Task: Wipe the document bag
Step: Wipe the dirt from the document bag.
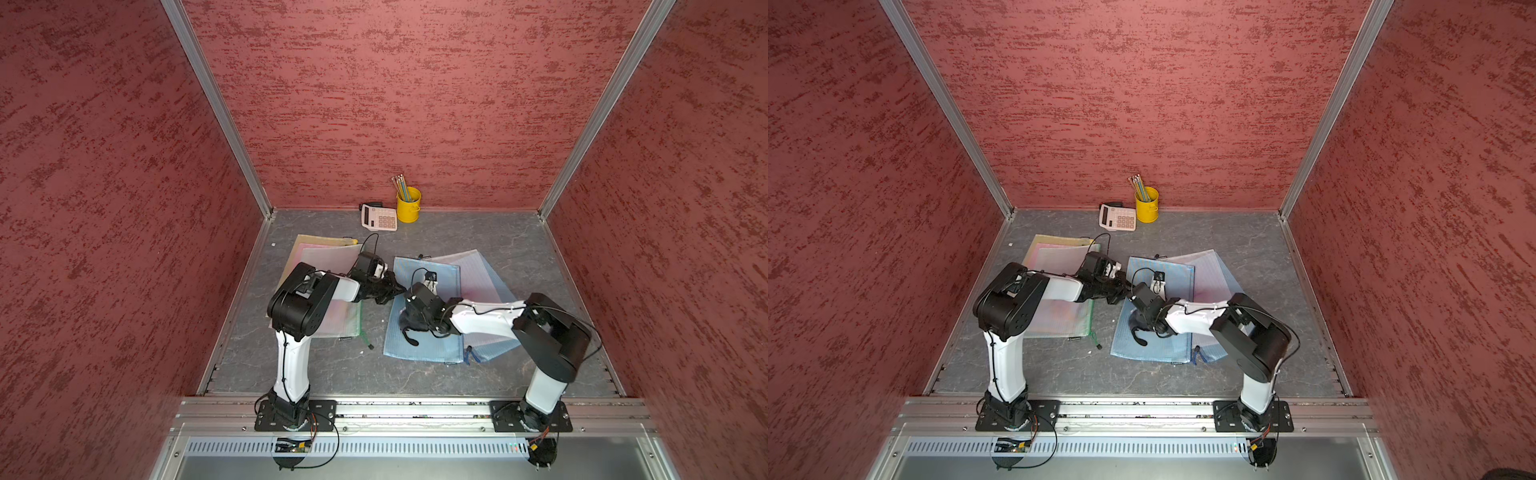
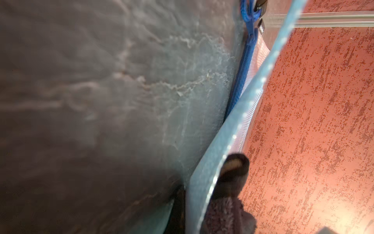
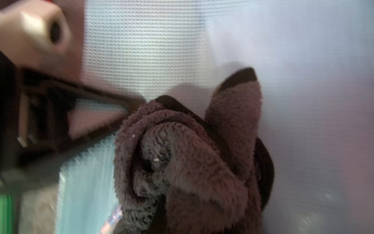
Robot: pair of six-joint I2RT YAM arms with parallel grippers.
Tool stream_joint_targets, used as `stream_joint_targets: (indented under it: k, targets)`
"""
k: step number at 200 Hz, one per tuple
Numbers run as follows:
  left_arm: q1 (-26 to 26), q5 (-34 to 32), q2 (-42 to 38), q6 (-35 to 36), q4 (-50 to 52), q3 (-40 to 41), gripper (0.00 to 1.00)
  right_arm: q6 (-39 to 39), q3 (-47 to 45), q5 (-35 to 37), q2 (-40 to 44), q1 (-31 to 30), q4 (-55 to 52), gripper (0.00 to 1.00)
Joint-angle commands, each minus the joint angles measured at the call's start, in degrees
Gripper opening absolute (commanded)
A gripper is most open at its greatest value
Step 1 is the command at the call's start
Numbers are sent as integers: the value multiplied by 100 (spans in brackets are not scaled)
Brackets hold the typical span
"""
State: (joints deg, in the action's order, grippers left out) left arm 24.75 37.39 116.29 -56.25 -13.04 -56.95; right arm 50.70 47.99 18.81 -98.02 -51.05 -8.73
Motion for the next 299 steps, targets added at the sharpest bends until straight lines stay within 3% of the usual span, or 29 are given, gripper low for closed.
stream_joint_targets:
  k: [1,22,40,57,84,111,130,150,181,208,230,261,282,299]
  targets:
    - [-51,-269,-9,21,448,177,0,949,-954,-284,521,-607,-1312,0]
    - [-121,-161,-83,116,498,233,0,1502,-1221,-655,844,-1299,-1958,0]
    - [-155,-18,-194,252,550,331,0,1175,-581,-84,1071,-1349,-2935,0]
    - [-164,116,-312,467,735,439,0,336,251,576,1200,-776,-3158,0]
    - [-173,191,-468,820,996,658,0,-977,959,196,687,503,-1600,0]
    - [-205,242,-475,928,1039,781,0,-1765,1906,25,-717,841,-1183,0]
    - [-206,227,-501,1008,1124,791,0,-2062,2172,144,-1232,992,-1242,0]
    - [-232,191,-606,1097,1206,847,0,-2114,1916,260,-1172,1464,-1314,0]
    - [-243,271,-645,1162,1197,887,0,-2404,1430,679,-294,2181,-1409,0]
    - [-222,238,-630,1155,1173,888,0,-2483,1876,623,211,2164,-1641,0]
    - [-216,184,-626,1174,1233,870,0,-2264,2055,264,316,1708,-1614,0]
    - [-187,66,-736,1196,1397,779,0,-1639,1511,-39,365,1043,-1786,0]
    - [-81,-117,-1024,1328,1934,550,0,-1387,702,-116,697,1195,-1711,0]
    - [24,-415,-1429,1680,2838,137,0,-1616,647,28,770,1592,-2054,0]
